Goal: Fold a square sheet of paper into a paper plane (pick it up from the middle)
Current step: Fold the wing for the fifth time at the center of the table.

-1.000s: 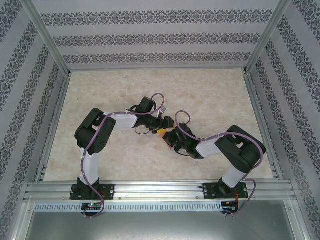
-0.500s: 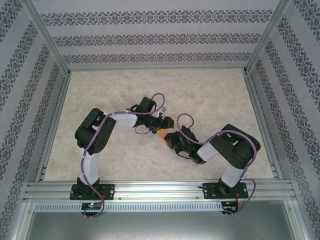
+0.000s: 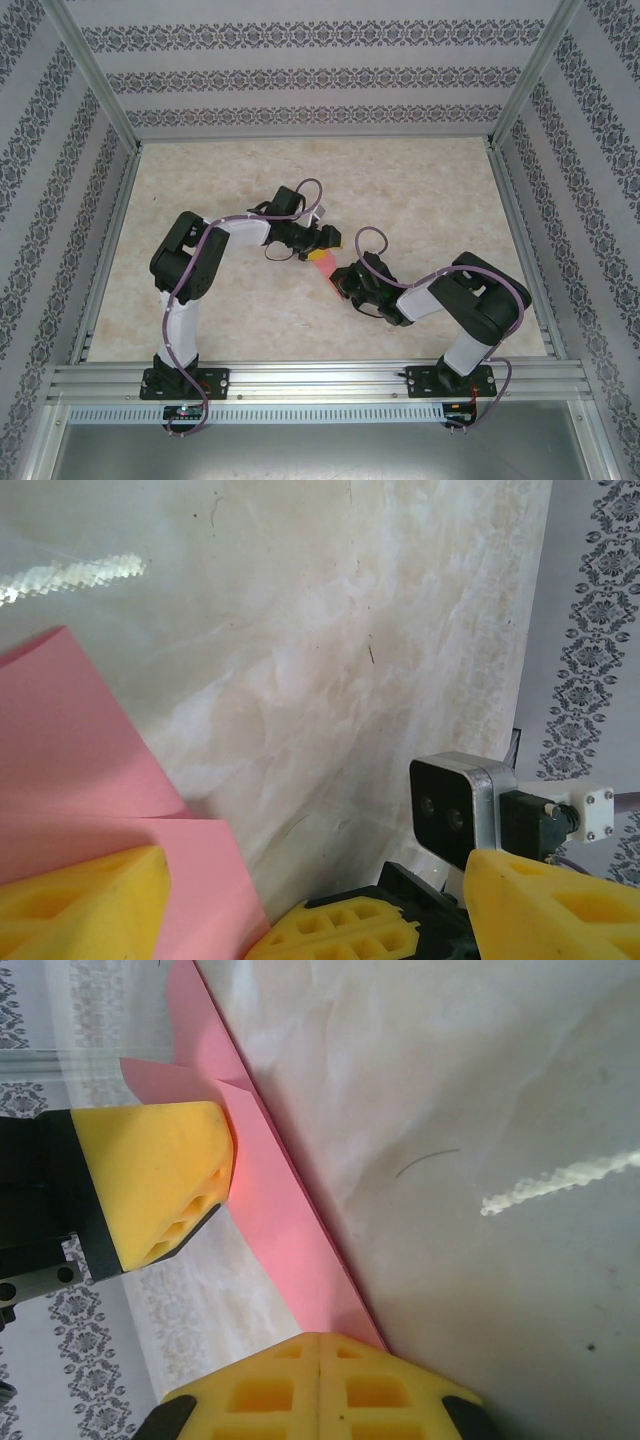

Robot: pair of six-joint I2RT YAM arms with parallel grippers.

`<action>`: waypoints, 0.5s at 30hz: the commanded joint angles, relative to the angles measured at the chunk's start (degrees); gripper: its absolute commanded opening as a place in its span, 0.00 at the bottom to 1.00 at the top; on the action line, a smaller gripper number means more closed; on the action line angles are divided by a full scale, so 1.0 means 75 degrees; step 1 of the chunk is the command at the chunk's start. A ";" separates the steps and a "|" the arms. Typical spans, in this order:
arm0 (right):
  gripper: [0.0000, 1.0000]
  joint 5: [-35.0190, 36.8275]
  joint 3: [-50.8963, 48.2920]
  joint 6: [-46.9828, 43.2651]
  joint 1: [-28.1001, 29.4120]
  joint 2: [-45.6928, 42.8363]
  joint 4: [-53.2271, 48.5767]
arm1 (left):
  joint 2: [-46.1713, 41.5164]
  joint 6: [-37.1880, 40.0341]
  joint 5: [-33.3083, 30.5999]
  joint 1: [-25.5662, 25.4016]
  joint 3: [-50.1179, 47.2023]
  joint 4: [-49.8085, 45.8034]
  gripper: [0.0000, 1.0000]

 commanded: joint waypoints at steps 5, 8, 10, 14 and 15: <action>0.00 -0.0057 -0.0355 -0.0248 0.0067 0.0261 -0.1813 | 0.0357 0.0671 -0.0871 0.0705 0.0179 -0.0353 0.79; 0.00 -0.0097 -0.0355 -0.0260 0.0074 0.0303 -0.1813 | 0.0368 0.0694 -0.0878 0.0845 0.0206 -0.0363 0.79; 0.00 -0.0122 -0.0355 -0.0275 0.0067 0.0342 -0.1814 | 0.0412 0.0709 -0.0844 0.0910 0.0282 -0.0385 0.79; 0.00 -0.0156 -0.0134 -0.0274 0.0067 0.0398 -0.1778 | 0.0460 0.0818 -0.0900 0.1059 0.0452 -0.0581 0.79; 0.00 -0.0187 -0.0122 -0.0260 0.0067 0.0432 -0.1746 | 0.0456 0.0868 -0.0936 0.1098 0.0481 -0.0643 0.79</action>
